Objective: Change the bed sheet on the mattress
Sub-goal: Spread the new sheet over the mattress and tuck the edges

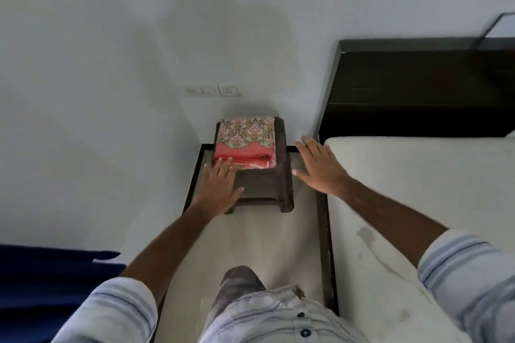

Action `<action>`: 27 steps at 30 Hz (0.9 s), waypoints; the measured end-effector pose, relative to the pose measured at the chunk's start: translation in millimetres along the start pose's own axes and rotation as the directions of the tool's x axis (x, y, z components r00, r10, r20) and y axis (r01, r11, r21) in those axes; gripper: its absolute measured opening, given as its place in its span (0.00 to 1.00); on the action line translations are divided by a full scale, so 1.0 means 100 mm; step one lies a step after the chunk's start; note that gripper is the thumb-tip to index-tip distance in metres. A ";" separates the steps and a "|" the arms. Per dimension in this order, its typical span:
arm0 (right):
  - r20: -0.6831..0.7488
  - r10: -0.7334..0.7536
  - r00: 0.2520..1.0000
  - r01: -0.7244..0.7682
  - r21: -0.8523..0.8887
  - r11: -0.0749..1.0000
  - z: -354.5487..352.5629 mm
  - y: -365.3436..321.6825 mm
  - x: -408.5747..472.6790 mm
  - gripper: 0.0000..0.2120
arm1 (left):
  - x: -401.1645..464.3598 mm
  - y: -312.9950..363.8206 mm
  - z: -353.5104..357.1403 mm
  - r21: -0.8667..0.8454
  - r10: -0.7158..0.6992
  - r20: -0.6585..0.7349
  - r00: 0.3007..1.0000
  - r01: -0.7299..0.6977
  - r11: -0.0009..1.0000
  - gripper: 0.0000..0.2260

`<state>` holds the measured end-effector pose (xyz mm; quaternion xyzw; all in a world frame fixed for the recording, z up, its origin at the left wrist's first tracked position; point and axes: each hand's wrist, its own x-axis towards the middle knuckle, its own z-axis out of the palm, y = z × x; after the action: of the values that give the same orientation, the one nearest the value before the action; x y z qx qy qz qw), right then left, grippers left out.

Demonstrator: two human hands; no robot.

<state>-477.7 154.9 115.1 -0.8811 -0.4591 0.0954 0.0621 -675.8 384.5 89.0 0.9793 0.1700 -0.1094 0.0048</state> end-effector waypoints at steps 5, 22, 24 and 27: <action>0.098 -0.041 0.994 0.041 0.001 0.999 0.20 0.24 0.98 0.39 | 0.90 -0.43 0.28 -0.242 -0.087 0.070 0.994 0.101 0.965 0.29; 0.585 0.290 0.757 -0.651 0.644 0.402 1.98 0.46 3.64 0.13 | 3.31 -1.59 1.81 -0.813 -0.256 0.445 0.858 0.507 0.286 0.10; 0.645 0.301 0.702 -0.711 0.660 0.243 2.09 0.49 3.72 0.12 | 3.41 -1.64 1.89 -0.792 -0.302 0.520 0.799 0.583 0.181 0.09; 0.742 0.296 0.601 -0.779 0.627 0.010 2.06 0.55 3.76 0.14 | 3.49 -1.66 1.83 -0.725 -0.372 0.602 0.706 0.679 0.114 0.16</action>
<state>-269.2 436.8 -138.5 -0.7245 0.0791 0.5392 0.4221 -449.7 648.2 -159.9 0.6401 0.5359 -0.1206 0.5371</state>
